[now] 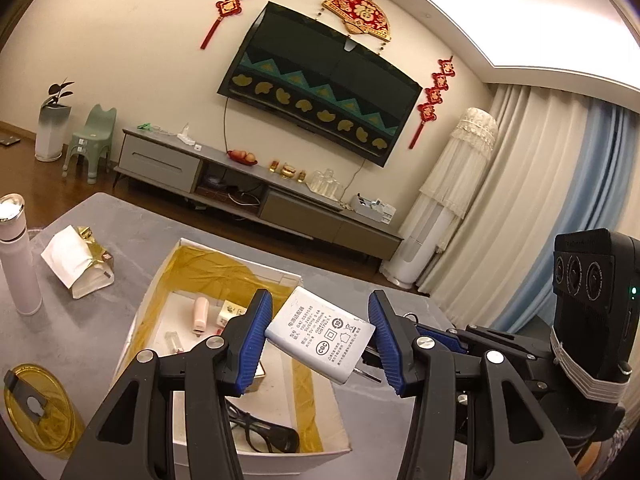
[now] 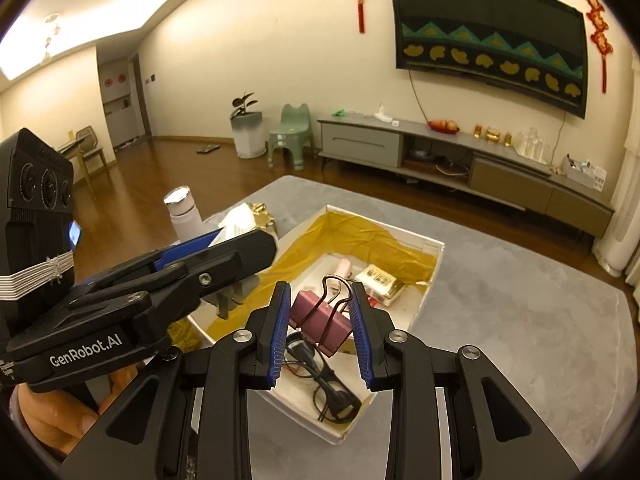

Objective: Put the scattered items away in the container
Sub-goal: 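Carry the charger with the left tool while the right tool carries the clip over the box, then open the left tool to drop the charger while the right tool drops the clip into the box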

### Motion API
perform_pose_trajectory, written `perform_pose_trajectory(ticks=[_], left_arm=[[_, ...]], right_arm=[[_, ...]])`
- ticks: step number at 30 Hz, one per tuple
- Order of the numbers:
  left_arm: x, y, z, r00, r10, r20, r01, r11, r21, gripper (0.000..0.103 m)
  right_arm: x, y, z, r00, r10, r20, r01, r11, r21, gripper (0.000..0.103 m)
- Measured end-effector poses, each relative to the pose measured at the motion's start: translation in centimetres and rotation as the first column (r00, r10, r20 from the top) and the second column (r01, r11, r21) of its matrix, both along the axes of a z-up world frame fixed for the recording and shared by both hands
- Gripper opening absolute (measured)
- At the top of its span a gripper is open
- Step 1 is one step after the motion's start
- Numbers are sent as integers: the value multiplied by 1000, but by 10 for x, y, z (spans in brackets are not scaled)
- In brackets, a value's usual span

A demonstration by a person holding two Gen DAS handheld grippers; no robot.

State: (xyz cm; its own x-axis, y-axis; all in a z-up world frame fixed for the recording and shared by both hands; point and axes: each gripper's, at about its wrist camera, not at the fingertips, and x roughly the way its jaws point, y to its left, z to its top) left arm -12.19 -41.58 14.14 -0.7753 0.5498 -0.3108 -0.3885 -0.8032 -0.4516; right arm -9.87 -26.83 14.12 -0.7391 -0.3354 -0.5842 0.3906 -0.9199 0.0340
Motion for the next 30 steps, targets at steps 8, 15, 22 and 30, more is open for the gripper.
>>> perform_pose_trajectory(ticks=[8,15,22,30], left_arm=[[-19,-37,-16,998,46,41,-47,999,16,51],[-37,-40,-33,994,50,97,-47,998,-30,51],[-64,-19,-46,987,52,152,-30,989,-144,51],[-95,-3,-63,971,41,236,3,983,-181,51]], right_arm=[[-20,-7,-5,1000,11,18,-12,999,30,31],[-52,-5,-15,996,17,91,-18,1000,16,31],[-91,2,-30,975,40,217,-30,998,-50,31],[-120,4,-51,960,34,277,-32,999,-12,31]])
